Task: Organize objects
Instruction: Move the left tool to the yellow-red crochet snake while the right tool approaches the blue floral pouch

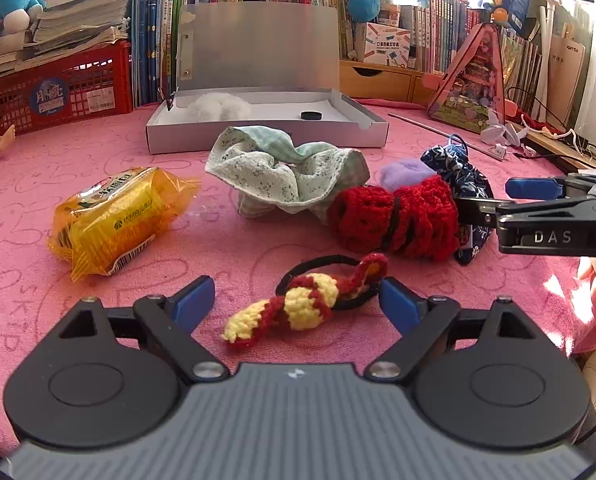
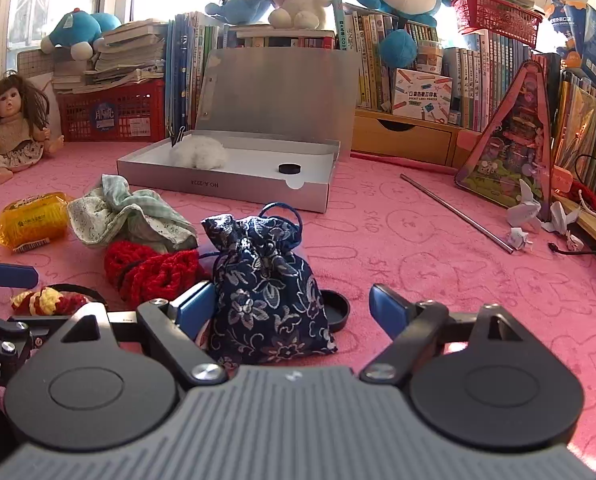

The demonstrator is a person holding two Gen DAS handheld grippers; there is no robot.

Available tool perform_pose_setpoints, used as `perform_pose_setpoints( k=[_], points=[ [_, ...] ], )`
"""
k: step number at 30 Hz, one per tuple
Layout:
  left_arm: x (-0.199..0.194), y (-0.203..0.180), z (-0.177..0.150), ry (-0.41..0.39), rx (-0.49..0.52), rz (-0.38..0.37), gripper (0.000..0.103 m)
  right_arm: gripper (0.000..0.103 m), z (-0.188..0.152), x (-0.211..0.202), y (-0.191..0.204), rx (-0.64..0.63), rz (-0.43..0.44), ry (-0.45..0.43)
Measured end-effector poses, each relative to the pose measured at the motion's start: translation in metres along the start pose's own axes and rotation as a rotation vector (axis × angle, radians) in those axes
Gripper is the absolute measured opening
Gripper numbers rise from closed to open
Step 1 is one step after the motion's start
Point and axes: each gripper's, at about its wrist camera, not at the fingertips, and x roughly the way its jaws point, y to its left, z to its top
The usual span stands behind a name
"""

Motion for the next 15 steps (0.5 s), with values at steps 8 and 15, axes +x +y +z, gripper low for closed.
perform_pose_setpoints(
  k=[8, 15],
  points=[
    [0.001, -0.007, -0.003, 0.007, 0.058, 0.026, 0.091, 0.086, -0.005, 0.007, 0.016, -0.054, 0.011, 0.013],
    [0.000, -0.007, -0.003, 0.001, 0.063, 0.027, 0.088, 0.085, -0.007, 0.010, 0.018, -0.049, 0.014, 0.023]
  ],
)
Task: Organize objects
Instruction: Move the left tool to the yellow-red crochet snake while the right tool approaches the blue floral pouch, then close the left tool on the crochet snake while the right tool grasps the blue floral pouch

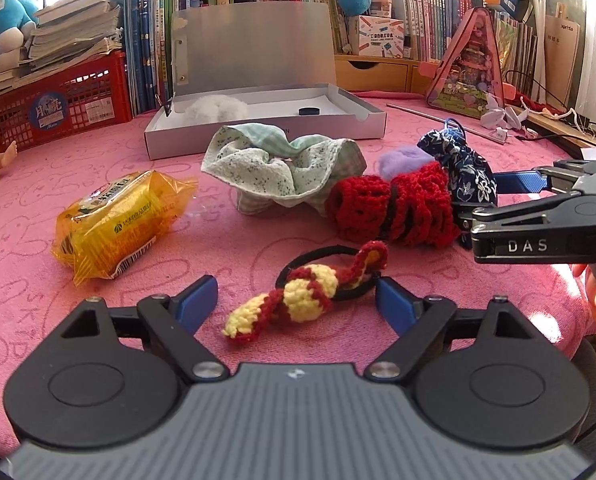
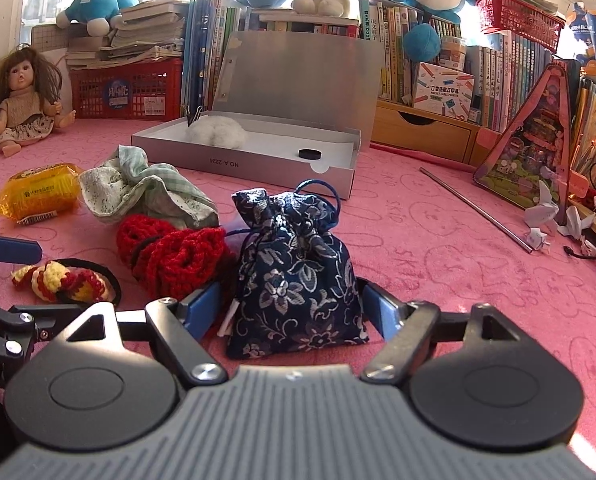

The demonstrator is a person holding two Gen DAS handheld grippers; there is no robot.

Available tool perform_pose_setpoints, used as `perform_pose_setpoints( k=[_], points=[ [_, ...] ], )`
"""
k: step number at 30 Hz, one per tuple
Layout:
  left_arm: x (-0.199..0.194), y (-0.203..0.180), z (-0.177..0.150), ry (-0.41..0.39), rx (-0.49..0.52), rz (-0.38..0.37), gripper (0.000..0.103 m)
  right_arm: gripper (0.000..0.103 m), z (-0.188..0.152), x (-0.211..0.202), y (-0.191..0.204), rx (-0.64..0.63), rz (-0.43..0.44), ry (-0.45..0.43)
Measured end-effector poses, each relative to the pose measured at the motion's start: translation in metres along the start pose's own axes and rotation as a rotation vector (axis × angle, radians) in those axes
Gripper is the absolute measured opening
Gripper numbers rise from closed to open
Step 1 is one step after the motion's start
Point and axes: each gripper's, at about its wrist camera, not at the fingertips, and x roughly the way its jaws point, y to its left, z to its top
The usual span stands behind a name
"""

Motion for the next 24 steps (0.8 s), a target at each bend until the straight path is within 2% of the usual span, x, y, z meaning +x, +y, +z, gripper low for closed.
perform_pose_setpoints(
  k=[6, 12, 16, 24],
  points=[
    [-0.0037, -0.0016, -0.0012, -0.012, 0.012, -0.012, 0.073, 0.082, -0.0008, 0.0000, 0.0005, -0.001, 0.000, 0.000],
    [-0.0075, -0.0039, -0.0021, -0.014, 0.018, -0.019, 0.064, 0.078, -0.0016, -0.0014, 0.0008, 0.002, 0.002, 0.001],
    [-0.0090, -0.0033, -0.0016, -0.015, 0.015, -0.027, 0.056, 0.068, -0.0017, -0.0025, -0.0001, 0.000, 0.011, 0.005],
    [-0.0093, -0.0052, -0.0007, -0.013, 0.025, -0.035, 0.042, 0.061, -0.0028, -0.0004, 0.0032, -0.001, 0.016, 0.009]
  ],
)
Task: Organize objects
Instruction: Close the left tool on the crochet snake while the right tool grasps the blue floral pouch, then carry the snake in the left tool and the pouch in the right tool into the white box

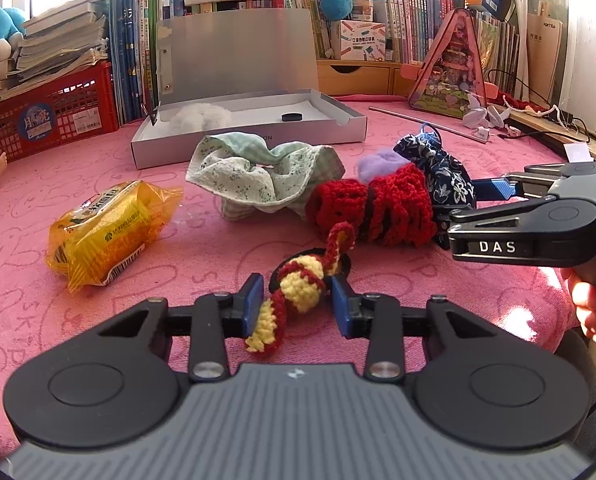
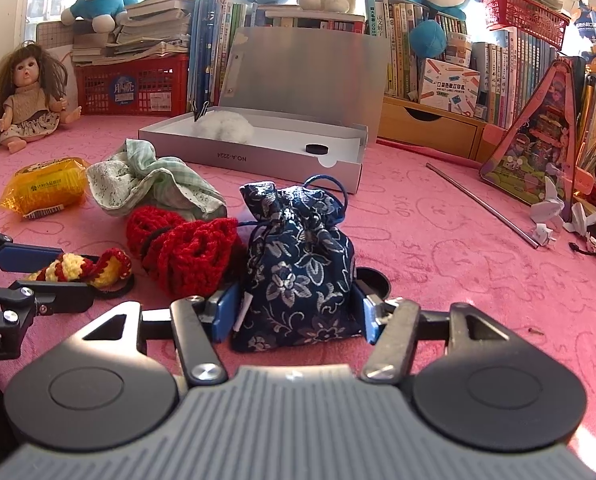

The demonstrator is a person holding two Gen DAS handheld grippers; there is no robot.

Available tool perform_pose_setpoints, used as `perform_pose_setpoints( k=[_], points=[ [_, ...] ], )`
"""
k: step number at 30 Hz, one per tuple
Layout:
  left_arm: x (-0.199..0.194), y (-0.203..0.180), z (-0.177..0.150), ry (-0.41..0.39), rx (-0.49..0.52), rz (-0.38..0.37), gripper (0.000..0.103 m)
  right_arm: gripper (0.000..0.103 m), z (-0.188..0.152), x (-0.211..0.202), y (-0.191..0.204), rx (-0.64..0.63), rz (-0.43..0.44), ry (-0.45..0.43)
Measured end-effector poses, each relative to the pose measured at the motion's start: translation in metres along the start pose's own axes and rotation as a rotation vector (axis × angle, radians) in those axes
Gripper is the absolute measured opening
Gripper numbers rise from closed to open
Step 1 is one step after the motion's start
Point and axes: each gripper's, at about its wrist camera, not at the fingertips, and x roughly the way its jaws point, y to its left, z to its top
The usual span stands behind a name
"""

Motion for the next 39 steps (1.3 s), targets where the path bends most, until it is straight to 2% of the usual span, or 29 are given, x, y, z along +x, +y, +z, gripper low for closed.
perform_pose_setpoints(
  k=[6, 11, 19, 31, 39],
  points=[
    [-0.003, -0.001, 0.002, -0.015, -0.006, 0.003, 0.034, 0.052, 0.000, -0.004, 0.001, -0.011, -0.006, -0.001],
    [-0.006, 0.001, 0.004, -0.026, -0.013, 0.007, 0.033, 0.048, 0.003, -0.008, -0.001, 0.014, -0.002, -0.012],
    [-0.014, 0.003, 0.011, -0.058, -0.021, 0.012, 0.033, 0.047, 0.014, -0.021, -0.005, 0.033, -0.014, -0.063],
    [-0.019, 0.009, 0.022, -0.070, -0.060, 0.004, 0.033, 0.047, 0.020, -0.024, -0.008, 0.066, -0.025, -0.065],
    [-0.025, 0.012, 0.035, -0.112, -0.070, 0.005, 0.033, 0.047, 0.031, -0.027, -0.018, 0.112, -0.033, -0.079]
  ],
)
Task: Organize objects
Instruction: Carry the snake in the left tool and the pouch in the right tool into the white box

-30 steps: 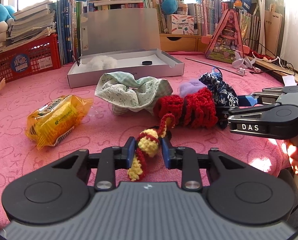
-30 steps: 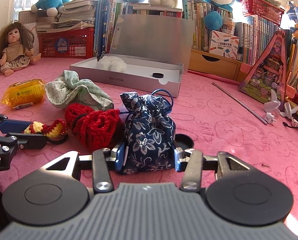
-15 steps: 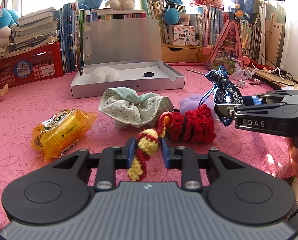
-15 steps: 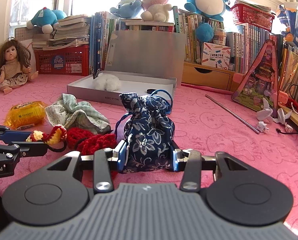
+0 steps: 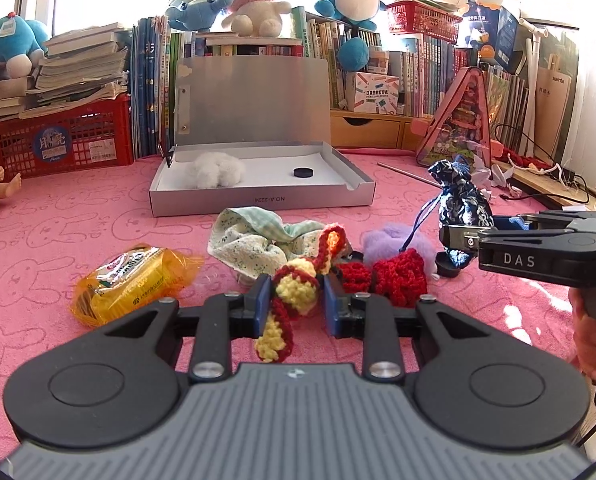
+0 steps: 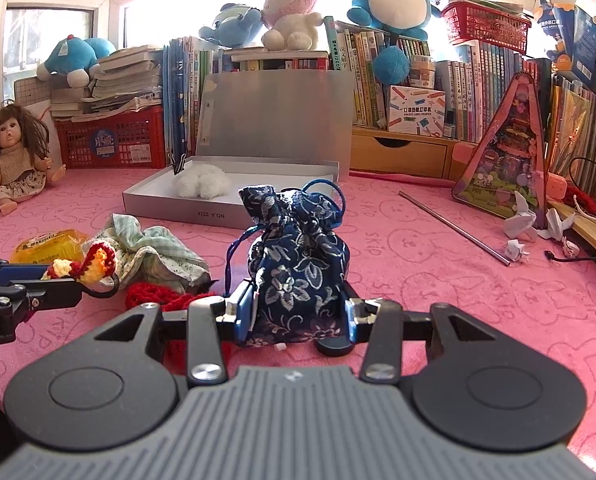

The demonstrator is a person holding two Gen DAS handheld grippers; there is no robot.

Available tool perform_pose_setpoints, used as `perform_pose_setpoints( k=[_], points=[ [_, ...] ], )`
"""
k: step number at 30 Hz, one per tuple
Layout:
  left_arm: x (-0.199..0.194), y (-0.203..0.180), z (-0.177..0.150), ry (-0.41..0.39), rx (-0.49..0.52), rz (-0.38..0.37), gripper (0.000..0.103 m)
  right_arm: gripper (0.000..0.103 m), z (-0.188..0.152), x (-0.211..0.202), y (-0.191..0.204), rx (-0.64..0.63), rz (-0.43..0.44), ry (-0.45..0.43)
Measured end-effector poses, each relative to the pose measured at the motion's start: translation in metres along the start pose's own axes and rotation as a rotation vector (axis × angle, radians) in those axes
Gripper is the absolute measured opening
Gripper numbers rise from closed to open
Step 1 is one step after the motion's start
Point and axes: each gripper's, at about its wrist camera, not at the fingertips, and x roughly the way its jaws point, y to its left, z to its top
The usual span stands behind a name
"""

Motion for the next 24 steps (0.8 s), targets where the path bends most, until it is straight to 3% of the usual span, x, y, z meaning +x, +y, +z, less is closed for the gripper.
perform_pose_setpoints(
  k=[12, 24],
  points=[
    [0.018, 0.015, 0.031, 0.005, -0.064, 0.001, 0.033, 0.047, 0.021, 0.009, -0.014, 0.077, 0.013, 0.021],
    [0.057, 0.044, 0.074, 0.036, -0.083, 0.088, 0.033, 0.047, 0.053, 0.040, -0.019, 0.123, 0.036, 0.096]
  ],
)
